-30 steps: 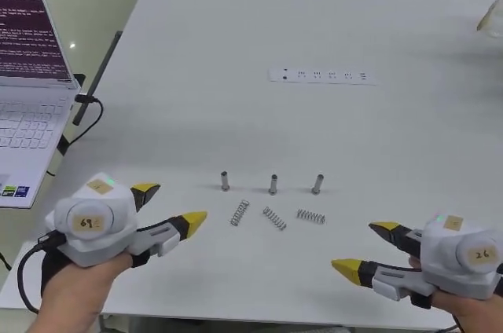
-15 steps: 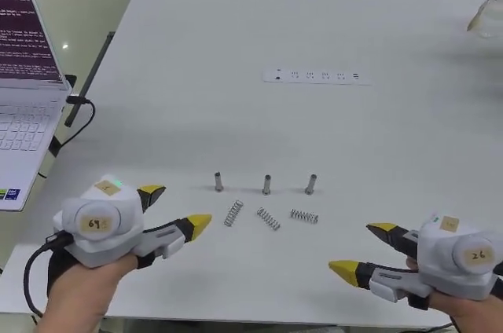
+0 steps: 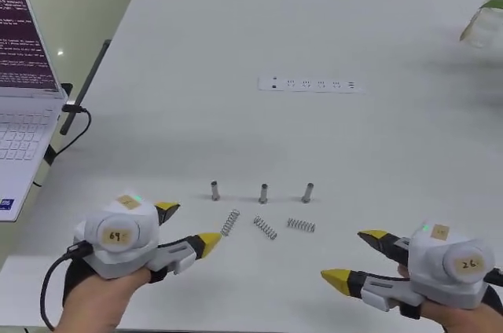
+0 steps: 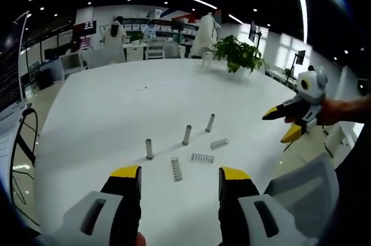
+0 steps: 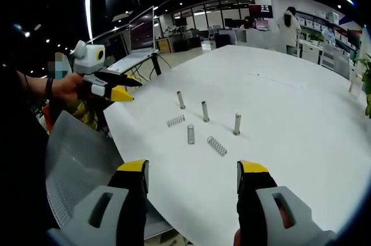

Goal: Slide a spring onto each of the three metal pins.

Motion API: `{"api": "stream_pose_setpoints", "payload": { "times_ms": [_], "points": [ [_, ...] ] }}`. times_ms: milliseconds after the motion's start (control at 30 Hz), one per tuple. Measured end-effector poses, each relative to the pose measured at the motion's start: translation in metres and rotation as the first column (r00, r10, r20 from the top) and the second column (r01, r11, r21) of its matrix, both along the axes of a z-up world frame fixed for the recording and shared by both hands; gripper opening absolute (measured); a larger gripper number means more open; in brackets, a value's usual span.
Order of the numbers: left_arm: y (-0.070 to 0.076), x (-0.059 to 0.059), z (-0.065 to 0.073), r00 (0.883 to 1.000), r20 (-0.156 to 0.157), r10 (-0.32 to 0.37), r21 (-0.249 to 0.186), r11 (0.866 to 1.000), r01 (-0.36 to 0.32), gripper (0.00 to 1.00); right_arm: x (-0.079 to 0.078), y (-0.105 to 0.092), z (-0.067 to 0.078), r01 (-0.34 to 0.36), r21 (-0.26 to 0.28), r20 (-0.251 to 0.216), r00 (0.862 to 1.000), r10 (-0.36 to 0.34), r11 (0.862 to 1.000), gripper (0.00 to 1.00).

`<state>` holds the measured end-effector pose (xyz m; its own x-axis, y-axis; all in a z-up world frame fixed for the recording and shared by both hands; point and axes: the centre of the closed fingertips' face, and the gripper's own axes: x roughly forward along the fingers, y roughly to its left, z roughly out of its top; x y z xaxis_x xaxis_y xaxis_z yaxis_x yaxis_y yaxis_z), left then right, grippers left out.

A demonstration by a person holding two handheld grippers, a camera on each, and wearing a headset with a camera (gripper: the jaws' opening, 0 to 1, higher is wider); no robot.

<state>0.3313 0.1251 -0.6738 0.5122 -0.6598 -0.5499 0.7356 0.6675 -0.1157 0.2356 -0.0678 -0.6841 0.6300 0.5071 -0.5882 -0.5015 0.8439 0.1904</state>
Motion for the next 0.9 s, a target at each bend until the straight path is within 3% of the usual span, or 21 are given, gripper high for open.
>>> {"api": "stream_pose_setpoints", "payload": {
  "times_ms": [67,533,900],
  "points": [
    [-0.003,0.001,-0.004,1.000,-0.016,-0.001,-0.008,1.000,0.001,0.48,0.000,0.000,0.000,0.000,0.000,0.001,1.000,0.000,1.000,0.60],
    [-0.013,0.009,-0.024,0.999,-0.042,-0.015,0.001,1.000,0.015,0.46,-0.003,0.004,-0.002,-0.005,-0.003,-0.010,1.000,0.005,1.000,0.60],
    [-0.018,0.016,-0.045,0.997,-0.081,-0.017,0.016,1.000,0.019,0.43,-0.006,0.001,-0.004,-0.004,-0.006,-0.020,1.000,0.004,1.000,0.60]
  ]
}}
